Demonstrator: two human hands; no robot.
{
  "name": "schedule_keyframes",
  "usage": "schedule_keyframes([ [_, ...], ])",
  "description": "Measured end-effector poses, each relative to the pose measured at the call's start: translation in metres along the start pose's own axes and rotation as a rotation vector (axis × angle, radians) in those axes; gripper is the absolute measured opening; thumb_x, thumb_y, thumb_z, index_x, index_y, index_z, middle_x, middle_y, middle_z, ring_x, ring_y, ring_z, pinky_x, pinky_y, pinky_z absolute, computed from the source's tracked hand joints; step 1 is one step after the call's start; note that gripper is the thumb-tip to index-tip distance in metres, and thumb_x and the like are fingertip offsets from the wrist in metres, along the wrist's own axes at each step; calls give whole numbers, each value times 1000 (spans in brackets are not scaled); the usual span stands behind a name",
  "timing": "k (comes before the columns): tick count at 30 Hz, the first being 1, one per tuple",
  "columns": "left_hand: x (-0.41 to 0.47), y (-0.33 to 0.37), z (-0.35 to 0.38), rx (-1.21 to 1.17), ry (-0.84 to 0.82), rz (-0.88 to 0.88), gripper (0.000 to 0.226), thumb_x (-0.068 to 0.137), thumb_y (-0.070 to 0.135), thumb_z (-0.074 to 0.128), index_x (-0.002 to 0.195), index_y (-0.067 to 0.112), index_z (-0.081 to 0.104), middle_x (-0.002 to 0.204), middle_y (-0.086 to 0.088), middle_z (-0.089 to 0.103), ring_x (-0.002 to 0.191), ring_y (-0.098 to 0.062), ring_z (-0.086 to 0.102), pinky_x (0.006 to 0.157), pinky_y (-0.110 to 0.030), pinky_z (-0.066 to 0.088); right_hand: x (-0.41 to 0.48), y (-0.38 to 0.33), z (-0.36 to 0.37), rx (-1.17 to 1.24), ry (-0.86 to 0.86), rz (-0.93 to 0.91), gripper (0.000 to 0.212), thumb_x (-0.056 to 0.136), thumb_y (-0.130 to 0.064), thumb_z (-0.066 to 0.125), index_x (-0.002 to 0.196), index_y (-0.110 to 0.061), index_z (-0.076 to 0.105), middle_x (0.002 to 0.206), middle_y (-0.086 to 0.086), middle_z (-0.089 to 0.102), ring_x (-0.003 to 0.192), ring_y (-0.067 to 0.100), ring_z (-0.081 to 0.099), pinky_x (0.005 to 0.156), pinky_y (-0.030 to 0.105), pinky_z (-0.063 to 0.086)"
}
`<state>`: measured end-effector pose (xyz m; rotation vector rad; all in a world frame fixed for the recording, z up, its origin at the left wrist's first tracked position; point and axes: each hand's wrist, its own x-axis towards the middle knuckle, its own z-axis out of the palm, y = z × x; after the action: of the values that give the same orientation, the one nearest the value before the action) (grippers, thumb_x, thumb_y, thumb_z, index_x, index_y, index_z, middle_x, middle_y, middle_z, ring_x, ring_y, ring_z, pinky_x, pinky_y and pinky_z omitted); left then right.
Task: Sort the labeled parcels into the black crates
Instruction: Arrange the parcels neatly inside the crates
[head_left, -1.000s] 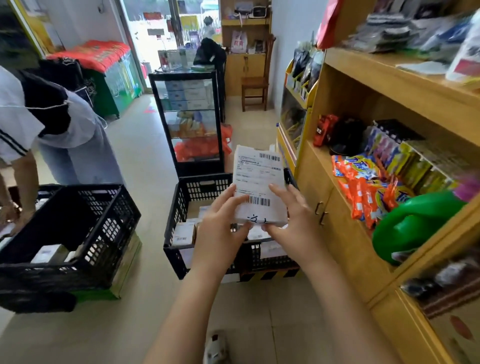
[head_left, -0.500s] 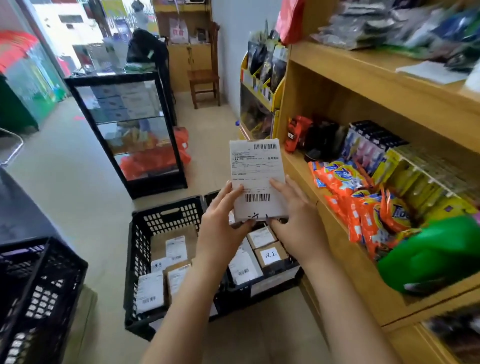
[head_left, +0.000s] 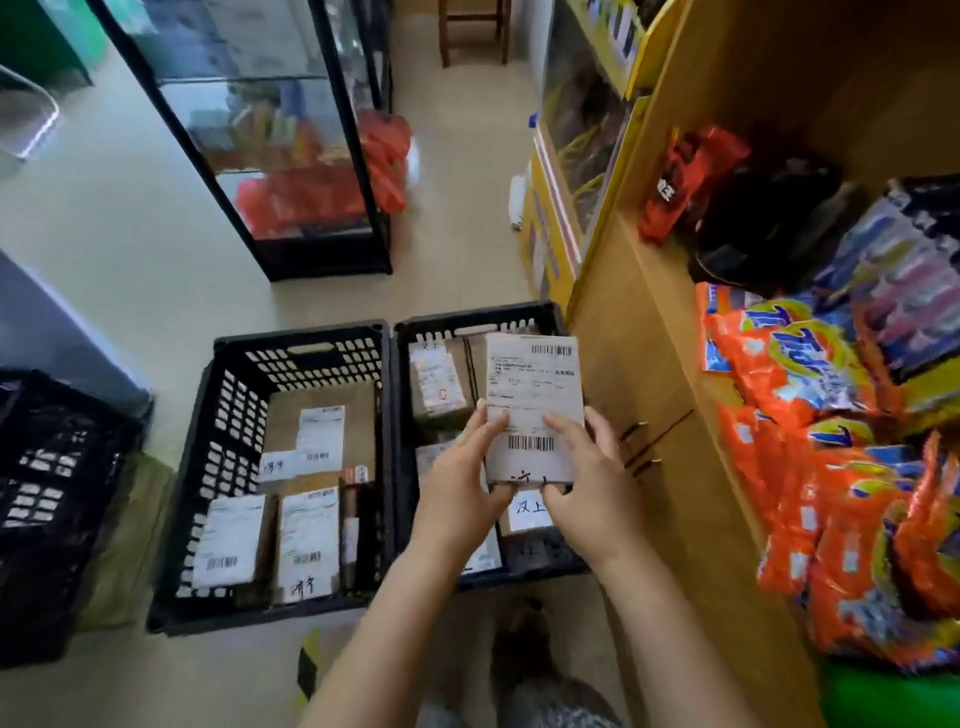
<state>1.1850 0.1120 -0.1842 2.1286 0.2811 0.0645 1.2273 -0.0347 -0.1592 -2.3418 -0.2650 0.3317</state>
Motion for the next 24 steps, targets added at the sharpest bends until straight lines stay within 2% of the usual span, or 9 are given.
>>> schedule_keyframes([
  [3,19,-32,35,0,-13,-100,81,79,5,75,146,31,40,157,13,23,136,-4,39,102,-19,44,29,37,19,-21,-98,55,69,83,2,66,139,-32,46,156,-4,16,134,19,40,102,31,48],
  [7,39,-76,75,12,-51,-194,81,81,4,73,148,30,37,159,8,22,144,-5,25,110,-31,40,61,82,54,1,-169,95,68,82,3,66,137,-31,47,152,-7,18,134,20,39,102,37,49],
  [8,43,-87,83,10,-48,-211,80,81,4,72,148,30,37,159,8,22,144,-4,24,111,-30,38,68,91,61,12,-180,101,67,82,3,66,137,-31,47,152,-9,18,134,19,39,101,36,50],
  [10,54,-105,96,12,-51,-238,79,81,3,71,148,30,37,159,9,21,143,-1,23,108,-15,34,84,106,76,27,-197,119,67,83,4,65,137,-31,47,151,-12,18,132,16,40,97,33,53],
  [13,73,-129,108,12,-62,-260,78,83,4,71,148,31,36,158,16,17,138,8,21,93,5,26,110,123,96,40,-206,116,66,84,5,62,137,-32,47,149,-18,16,130,13,41,91,31,56],
  [16,98,-150,112,40,-50,-257,79,86,7,69,150,32,30,159,17,11,137,10,16,96,-2,28,141,133,116,30,-228,94,66,85,3,60,138,-34,45,153,-17,12,135,14,36,97,30,51],
  [18,117,-163,108,63,-19,-260,78,87,7,67,150,31,28,160,14,9,143,3,14,101,-12,32,165,131,130,22,-249,58,65,86,1,62,138,-34,45,154,-16,11,137,12,32,101,24,45],
  [21,144,-180,91,146,19,-270,75,88,11,67,150,28,29,161,9,8,146,-6,15,107,-17,28,201,120,151,27,-286,19,64,86,-2,64,138,-33,46,156,-9,13,139,14,30,107,27,40],
  [24,167,-196,70,239,2,-288,76,88,12,66,151,28,27,162,7,4,145,-8,17,99,-14,26,231,106,171,51,-315,17,62,85,-3,65,138,-32,47,156,-7,15,140,15,30,109,29,38],
])
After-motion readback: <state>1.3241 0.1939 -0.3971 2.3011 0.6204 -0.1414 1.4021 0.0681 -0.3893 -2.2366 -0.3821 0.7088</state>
